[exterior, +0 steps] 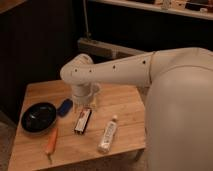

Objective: Push the ceramic bowl across the table

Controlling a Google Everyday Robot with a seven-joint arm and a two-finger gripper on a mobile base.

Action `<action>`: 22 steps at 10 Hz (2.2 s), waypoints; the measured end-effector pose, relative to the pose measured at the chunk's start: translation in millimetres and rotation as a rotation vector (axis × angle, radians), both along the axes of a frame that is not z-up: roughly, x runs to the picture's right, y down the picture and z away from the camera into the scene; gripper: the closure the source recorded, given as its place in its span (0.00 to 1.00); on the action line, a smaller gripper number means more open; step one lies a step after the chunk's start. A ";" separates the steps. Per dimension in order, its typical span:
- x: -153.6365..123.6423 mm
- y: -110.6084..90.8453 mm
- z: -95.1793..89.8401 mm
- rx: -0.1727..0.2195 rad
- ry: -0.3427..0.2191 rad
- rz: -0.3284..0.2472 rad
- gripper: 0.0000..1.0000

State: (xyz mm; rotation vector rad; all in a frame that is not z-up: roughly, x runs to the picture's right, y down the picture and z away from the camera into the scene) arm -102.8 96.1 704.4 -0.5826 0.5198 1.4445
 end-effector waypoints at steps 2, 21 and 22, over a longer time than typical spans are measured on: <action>0.0 0.0 0.0 0.000 0.000 0.000 0.35; -5.0 -46.4 36.8 0.129 -0.023 0.059 0.35; -20.7 -64.5 50.1 0.156 -0.047 0.063 0.35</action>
